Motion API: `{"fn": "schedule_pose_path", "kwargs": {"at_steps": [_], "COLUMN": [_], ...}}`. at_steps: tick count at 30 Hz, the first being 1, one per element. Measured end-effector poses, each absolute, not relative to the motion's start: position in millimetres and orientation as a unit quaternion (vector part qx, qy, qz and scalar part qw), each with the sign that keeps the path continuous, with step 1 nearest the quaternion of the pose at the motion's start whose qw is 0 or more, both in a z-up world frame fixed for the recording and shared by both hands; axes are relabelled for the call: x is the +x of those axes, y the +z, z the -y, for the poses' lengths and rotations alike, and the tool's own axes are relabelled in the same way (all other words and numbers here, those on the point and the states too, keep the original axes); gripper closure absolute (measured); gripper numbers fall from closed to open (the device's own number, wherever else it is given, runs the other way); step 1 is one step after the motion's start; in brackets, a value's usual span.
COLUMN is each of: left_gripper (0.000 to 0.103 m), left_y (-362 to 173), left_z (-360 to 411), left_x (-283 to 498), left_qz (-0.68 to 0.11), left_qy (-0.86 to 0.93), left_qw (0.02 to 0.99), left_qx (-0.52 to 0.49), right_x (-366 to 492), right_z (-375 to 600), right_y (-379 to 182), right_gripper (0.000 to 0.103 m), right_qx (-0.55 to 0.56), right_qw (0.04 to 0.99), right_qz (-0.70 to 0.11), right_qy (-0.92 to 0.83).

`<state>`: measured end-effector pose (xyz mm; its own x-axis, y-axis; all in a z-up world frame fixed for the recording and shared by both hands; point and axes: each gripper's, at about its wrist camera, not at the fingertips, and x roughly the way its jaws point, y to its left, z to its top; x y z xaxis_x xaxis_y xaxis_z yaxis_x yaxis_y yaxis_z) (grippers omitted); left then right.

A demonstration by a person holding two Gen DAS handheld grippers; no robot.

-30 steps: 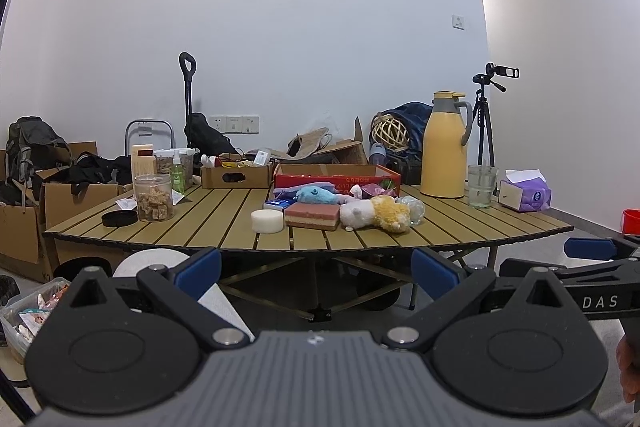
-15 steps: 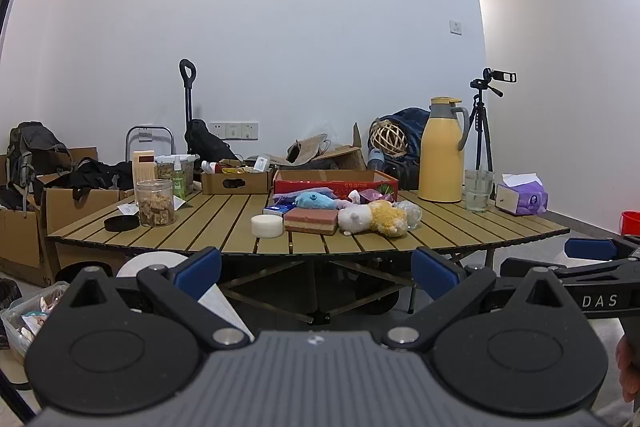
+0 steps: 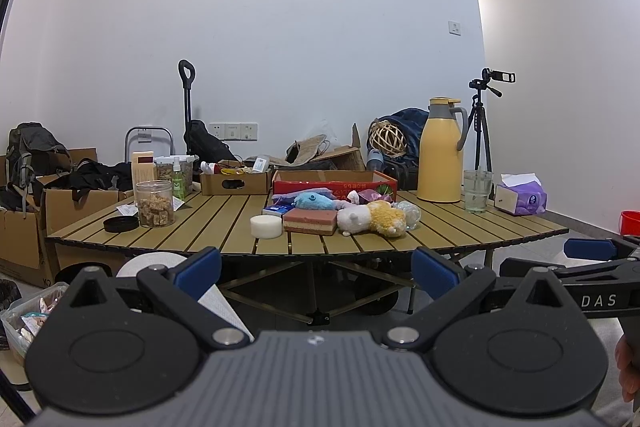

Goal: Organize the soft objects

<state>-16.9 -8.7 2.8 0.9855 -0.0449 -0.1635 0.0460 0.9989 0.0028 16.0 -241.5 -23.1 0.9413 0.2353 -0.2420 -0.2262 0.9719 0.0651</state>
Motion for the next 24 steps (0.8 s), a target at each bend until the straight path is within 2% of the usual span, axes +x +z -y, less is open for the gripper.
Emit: {"fn": "schedule_pose_path", "kwargs": {"at_steps": [24], "left_gripper": [0.000], "left_y": [10.9], "left_z": [8.2], "left_x": [-4.8], "left_qz": [-0.071], "left_qy": [-0.028], "left_qw": [0.997], "left_qx": [0.004], "right_x": [27.9], "right_z": [243.5], "right_y": [-18.7], "right_gripper": [0.000], "right_qx": [0.021], "right_qw": [0.985], "right_qz": [-0.122], "right_qy": [0.118]}}
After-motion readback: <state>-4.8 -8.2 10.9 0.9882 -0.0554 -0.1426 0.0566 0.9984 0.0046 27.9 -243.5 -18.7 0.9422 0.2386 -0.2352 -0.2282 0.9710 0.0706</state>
